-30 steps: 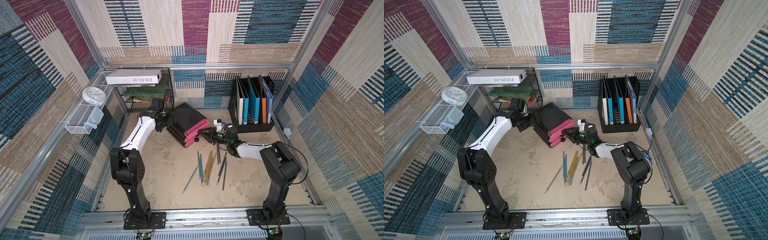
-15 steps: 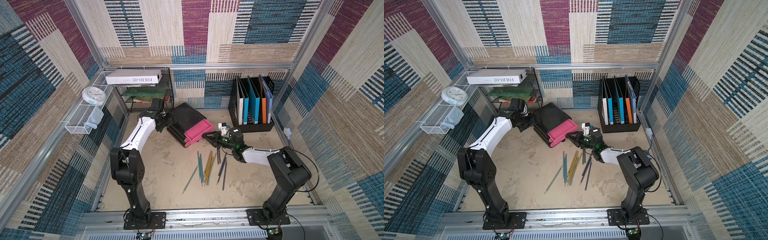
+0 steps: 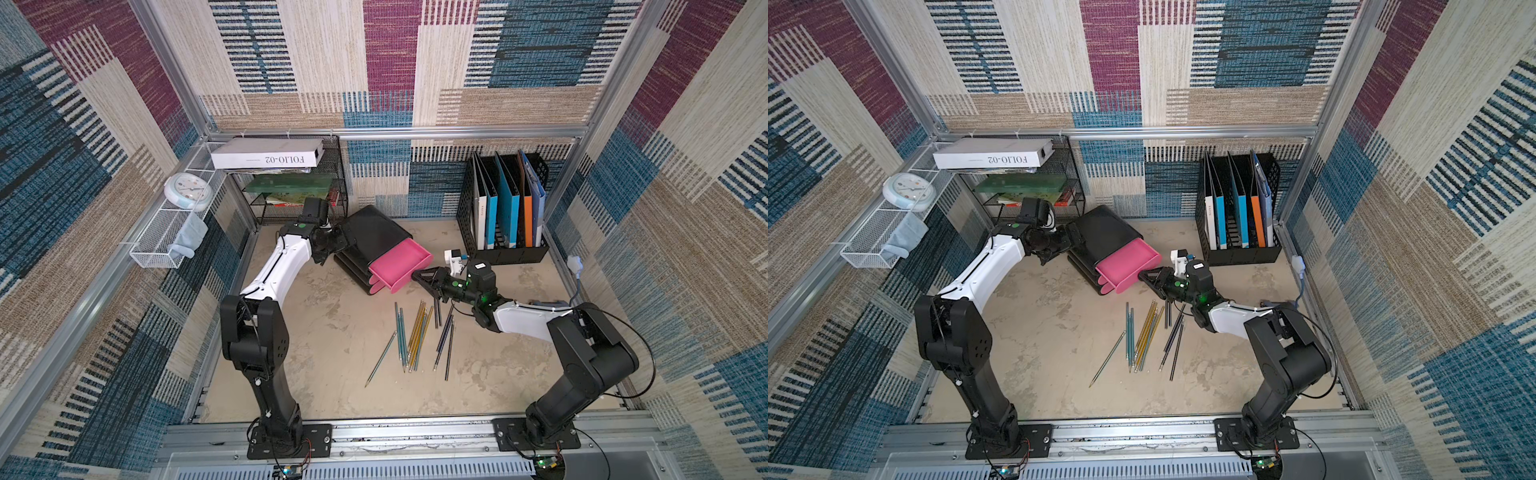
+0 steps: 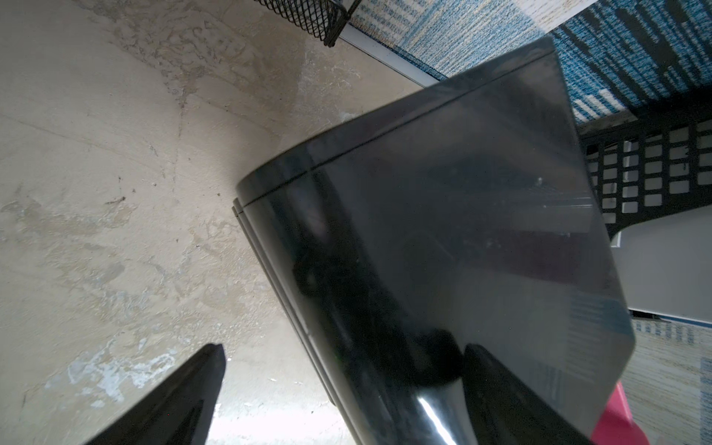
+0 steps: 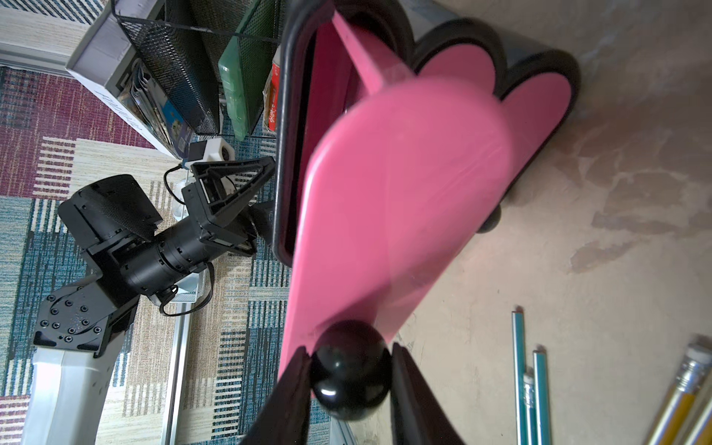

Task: Please place the pencils in the drawer according to their color
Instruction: Open the drawer in the storage box.

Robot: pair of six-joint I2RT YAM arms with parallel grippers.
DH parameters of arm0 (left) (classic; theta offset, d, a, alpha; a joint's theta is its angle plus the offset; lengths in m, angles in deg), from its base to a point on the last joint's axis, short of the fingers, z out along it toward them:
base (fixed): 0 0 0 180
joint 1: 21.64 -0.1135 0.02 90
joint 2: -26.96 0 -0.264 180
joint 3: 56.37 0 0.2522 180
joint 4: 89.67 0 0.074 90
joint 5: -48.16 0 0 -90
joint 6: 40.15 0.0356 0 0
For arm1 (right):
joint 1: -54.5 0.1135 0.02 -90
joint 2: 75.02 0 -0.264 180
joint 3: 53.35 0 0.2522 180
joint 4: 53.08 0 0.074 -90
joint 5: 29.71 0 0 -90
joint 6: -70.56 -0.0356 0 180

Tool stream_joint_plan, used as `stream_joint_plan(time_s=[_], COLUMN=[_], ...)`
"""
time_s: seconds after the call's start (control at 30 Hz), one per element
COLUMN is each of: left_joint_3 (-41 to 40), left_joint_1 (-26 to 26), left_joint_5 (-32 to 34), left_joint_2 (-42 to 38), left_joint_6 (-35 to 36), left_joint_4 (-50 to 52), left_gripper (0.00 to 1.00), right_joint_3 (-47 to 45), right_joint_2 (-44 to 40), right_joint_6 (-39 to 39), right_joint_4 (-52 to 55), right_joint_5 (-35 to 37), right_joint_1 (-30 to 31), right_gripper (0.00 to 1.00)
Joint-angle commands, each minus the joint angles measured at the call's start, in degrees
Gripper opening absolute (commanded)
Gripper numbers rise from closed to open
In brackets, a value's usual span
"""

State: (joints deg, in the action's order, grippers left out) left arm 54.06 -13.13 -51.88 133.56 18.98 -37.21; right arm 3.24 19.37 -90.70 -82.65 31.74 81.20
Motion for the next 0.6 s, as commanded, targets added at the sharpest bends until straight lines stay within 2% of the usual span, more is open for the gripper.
stream_joint_plan(time_s=[0.0, 0.13, 0.2, 0.3, 0.4, 0.57], left_joint_3=[-0.69, -0.6, -0.6, -0.29, -0.07, -0.07], left_joint_1=[0.01, 0.01, 0.01, 0.01, 0.01, 0.01], left_joint_5=[2.66, 2.4, 2.16, 1.98, 1.69, 1.34], left_joint_2=[0.21, -0.12, -0.4, -0.78, -1.23, -2.39], left_joint_6=[1.14, 1.03, 0.97, 0.88, 0.82, 0.72], left_joint_4=[7.75, 7.76, 7.65, 7.7, 7.7, 7.66], left_gripper=[0.99, 0.99, 0.99, 0.99, 0.99, 0.99], right_joint_3=[-0.39, -0.81, -0.77, -0.07, 0.32, 0.72], right_joint_2=[-0.51, -1.09, -1.46, -2.21, -3.56, -6.34], right_joint_6=[0.77, 1.29, 1.86, 3.44, 5.32, 7.93], right_joint_4=[0.95, 2.38, 3.68, 6.78, 10.05, 14.99], right_joint_5=[-0.05, -0.36, -0.45, -0.4, -0.02, 0.26], right_joint_1=[-0.02, 0.02, -0.02, 0.02, -0.04, -0.2], right_gripper=[0.27, 0.3, 0.42, 0.68, 0.8, 0.88])
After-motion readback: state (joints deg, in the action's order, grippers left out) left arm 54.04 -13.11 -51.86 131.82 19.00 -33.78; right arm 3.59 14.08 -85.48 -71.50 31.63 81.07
